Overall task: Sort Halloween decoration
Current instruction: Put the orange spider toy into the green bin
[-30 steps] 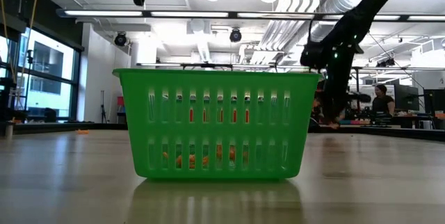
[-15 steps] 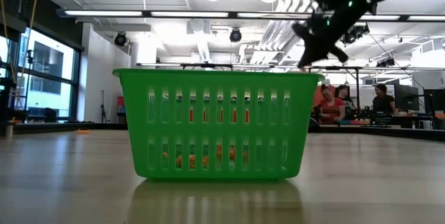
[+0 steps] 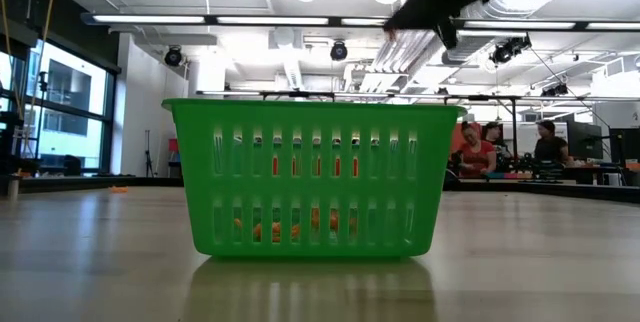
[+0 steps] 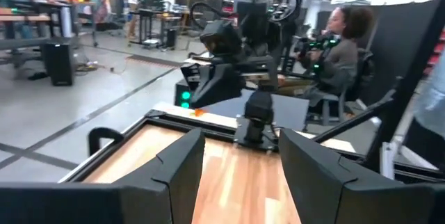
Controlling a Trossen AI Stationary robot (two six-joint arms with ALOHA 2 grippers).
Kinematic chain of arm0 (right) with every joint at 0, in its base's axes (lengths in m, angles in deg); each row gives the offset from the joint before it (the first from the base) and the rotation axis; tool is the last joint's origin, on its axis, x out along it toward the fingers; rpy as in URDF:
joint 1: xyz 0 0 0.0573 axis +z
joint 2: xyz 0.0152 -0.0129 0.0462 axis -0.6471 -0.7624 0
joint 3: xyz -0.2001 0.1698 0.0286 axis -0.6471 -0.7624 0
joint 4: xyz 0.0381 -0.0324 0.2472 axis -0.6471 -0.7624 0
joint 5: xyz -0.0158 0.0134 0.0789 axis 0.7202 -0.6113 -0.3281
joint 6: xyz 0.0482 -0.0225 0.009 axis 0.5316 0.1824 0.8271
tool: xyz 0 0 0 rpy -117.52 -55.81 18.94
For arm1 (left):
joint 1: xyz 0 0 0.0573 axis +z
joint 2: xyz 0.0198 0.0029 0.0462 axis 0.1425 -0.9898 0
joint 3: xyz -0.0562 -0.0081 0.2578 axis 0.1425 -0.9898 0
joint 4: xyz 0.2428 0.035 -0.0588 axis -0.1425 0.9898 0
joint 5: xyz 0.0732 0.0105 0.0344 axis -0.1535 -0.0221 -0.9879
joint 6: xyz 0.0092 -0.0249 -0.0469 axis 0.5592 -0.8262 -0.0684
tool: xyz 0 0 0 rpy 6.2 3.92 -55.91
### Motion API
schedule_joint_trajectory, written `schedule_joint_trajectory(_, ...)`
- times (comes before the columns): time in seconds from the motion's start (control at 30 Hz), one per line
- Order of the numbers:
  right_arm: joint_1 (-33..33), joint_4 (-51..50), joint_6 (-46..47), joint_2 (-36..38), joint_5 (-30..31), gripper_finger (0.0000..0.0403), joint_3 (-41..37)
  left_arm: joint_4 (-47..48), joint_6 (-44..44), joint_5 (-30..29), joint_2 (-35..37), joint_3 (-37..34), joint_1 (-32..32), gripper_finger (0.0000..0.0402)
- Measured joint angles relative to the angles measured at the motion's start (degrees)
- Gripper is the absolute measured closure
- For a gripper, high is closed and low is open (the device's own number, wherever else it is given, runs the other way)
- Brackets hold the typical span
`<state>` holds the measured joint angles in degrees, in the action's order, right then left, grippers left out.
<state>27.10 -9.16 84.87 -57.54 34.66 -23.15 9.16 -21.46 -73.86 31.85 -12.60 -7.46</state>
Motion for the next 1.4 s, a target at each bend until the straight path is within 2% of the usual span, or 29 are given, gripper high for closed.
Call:
schedule_joint_trajectory(0.2,9.8,8.62,-3.87,0.0,-0.49,0.0403,0.0,-1.73,0.0,4.41,-1.56,0.02,0.0,0.0225)
schedule_joint_trajectory(0.43,16.28,19.16,-10.59,0.0,-3.37,0.0403,0.02,-7.22,-0.09,8.3,-7.46,0.02,-0.61,0.0225)
schedule_joint_trajectory(0.63,17.54,18.86,-13.13,0.0,-3.42,0.0403,0.04,-15.69,-0.07,8.24,-11.6,0.02,-2.87,0.0225)
schedule_joint_trajectory(0.9,17.52,18.81,-14.62,0.0,-5.87,0.0403,0.04,-14.16,2.76,7.87,-12.66,0.0,-3.65,0.0225)
schedule_joint_trajectory(1.4,17.39,18.79,-14.64,0.0,-5.86,0.0403,0.04,-14.16,5.23,6.38,-12.66,0.0,-3.63,0.0225)
